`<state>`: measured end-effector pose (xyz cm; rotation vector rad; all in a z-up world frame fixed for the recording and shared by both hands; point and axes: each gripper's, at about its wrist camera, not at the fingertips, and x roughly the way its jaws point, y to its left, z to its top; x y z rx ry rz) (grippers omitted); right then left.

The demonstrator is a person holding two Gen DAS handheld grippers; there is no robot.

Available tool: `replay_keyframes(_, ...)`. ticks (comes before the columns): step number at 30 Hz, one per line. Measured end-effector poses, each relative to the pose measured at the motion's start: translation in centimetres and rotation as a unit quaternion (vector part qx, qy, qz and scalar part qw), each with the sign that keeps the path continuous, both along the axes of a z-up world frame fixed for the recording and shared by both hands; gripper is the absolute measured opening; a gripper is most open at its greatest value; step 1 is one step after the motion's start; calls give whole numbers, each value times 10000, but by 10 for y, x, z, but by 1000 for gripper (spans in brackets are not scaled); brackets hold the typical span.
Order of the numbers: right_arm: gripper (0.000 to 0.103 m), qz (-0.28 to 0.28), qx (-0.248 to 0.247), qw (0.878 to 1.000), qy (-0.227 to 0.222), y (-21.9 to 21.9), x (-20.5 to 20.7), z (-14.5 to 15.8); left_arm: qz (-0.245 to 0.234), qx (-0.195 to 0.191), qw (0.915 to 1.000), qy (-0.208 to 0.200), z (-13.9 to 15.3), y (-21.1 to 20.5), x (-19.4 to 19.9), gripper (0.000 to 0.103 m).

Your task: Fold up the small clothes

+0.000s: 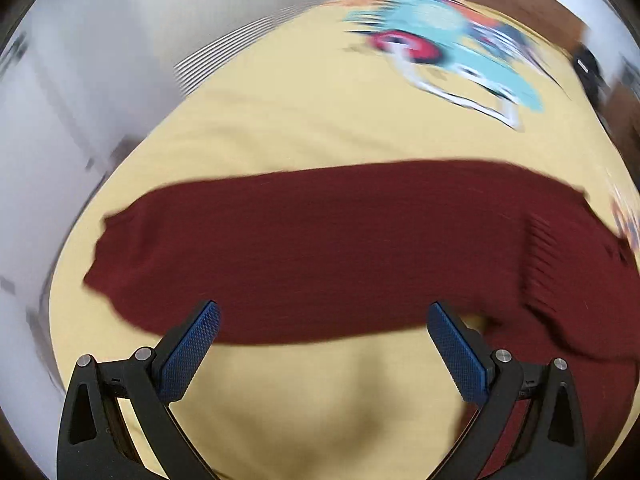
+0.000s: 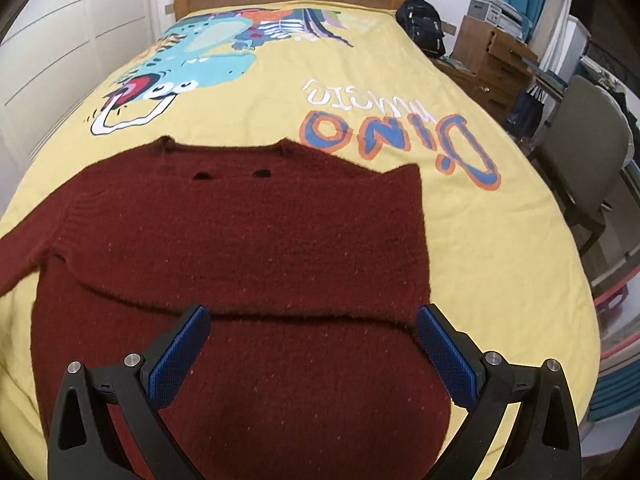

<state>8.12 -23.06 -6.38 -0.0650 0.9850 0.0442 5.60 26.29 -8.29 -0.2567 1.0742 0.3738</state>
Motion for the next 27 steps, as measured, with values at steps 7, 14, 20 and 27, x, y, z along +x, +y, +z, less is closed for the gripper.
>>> replay_keyframes(7,103,-115,-68,9997,182,-5,-4,-8,1714,-694,9819,407,-23,101,-31,102)
replay_keyframes(14,103,-236,-151,9993,264,-12,-6,-8,2269,-1176,9645,666,-56,145,-32,102)
replay_keyframes(20,103,-277,-214,9990,292,-14,-7,-10,1940,-920,9756,466,-51,146,-25,66)
replay_keyframes(27,103,-195,-189,9993,259,-15,-8,-7,1539,-898,9834,336,-33,141,-17,13)
